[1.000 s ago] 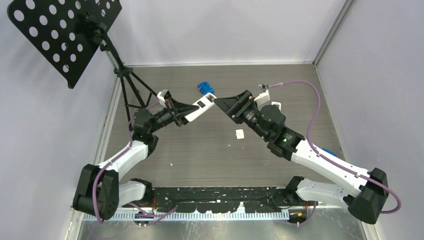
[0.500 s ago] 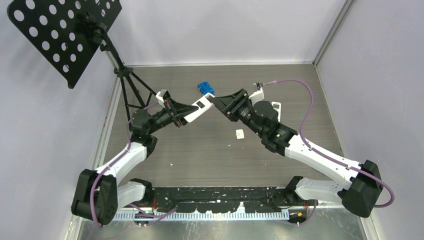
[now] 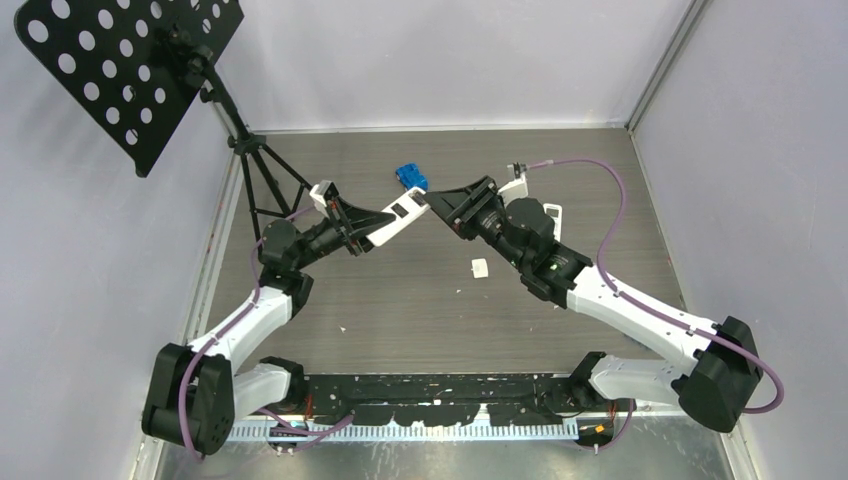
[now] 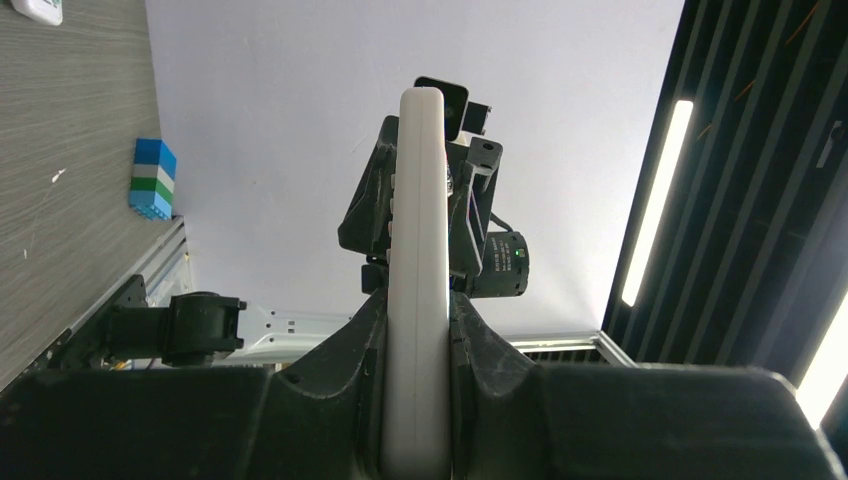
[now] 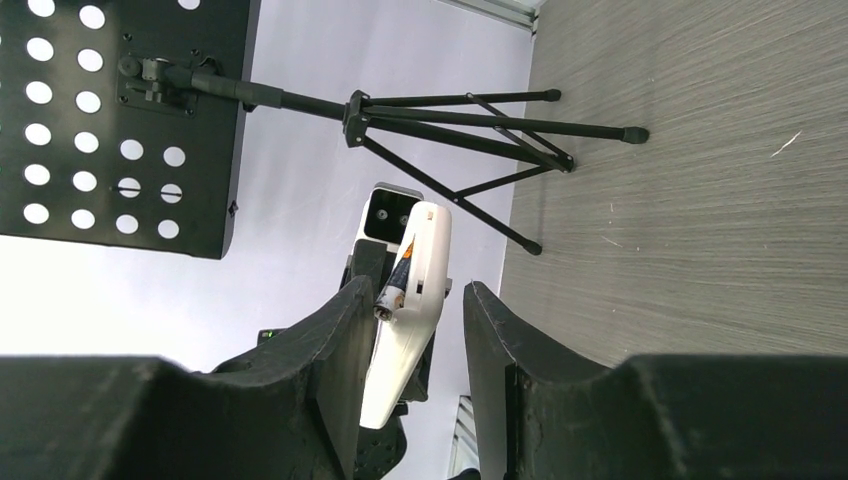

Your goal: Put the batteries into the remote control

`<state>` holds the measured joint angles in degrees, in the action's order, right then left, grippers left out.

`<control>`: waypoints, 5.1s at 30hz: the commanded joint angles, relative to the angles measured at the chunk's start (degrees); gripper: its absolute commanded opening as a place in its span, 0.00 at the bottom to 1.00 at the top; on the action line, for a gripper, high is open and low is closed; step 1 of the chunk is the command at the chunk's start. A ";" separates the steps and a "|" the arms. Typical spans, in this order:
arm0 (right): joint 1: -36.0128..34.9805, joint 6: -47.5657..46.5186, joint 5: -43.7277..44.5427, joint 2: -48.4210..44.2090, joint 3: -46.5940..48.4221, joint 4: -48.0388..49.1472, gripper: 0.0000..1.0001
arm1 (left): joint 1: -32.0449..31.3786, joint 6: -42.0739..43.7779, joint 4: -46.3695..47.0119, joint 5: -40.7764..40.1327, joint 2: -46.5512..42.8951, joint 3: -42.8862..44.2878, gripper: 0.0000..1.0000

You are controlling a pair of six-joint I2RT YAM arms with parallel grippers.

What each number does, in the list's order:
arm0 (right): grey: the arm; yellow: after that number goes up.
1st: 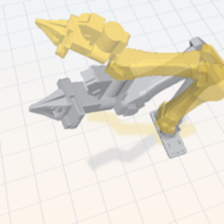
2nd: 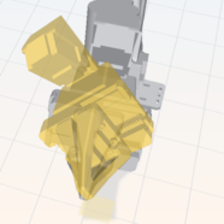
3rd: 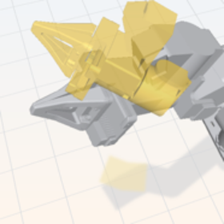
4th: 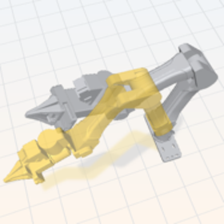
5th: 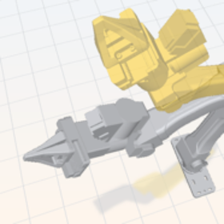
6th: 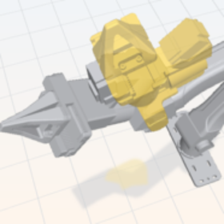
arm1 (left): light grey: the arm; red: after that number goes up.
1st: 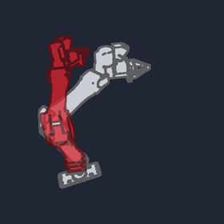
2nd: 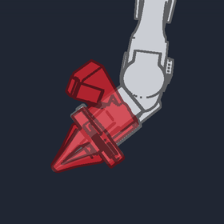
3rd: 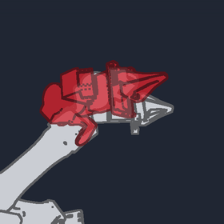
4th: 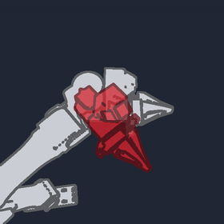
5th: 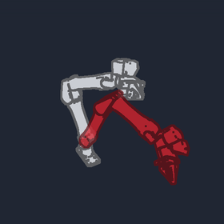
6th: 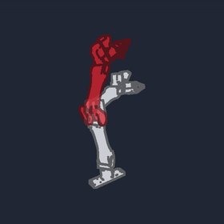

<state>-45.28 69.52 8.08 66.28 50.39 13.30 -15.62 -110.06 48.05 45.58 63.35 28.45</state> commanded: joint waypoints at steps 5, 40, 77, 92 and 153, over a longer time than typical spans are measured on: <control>0.80 -0.50 -0.64 2.45 3.55 -0.67 0.38 | -0.03 2.95 2.88 3.65 -2.52 2.30 0.00; 12.28 -26.63 -9.05 -6.33 4.61 -29.71 0.70 | 0.50 70.62 -55.07 16.73 -11.60 14.99 0.00; 13.17 -25.37 -5.08 33.76 8.32 -37.55 0.41 | 0.50 76.40 -59.12 17.26 -10.22 14.36 0.00; 3.45 -22.33 4.60 30.29 8.45 -35.68 0.61 | 0.50 76.71 -60.76 16.11 -9.04 14.59 0.00; 5.63 -76.85 -15.19 19.17 13.95 -40.77 0.42 | 0.42 76.83 -67.41 15.56 -5.47 13.84 0.00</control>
<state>-38.15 -5.91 -4.47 94.89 64.42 -30.00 -15.35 -31.48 -22.02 60.03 57.01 43.68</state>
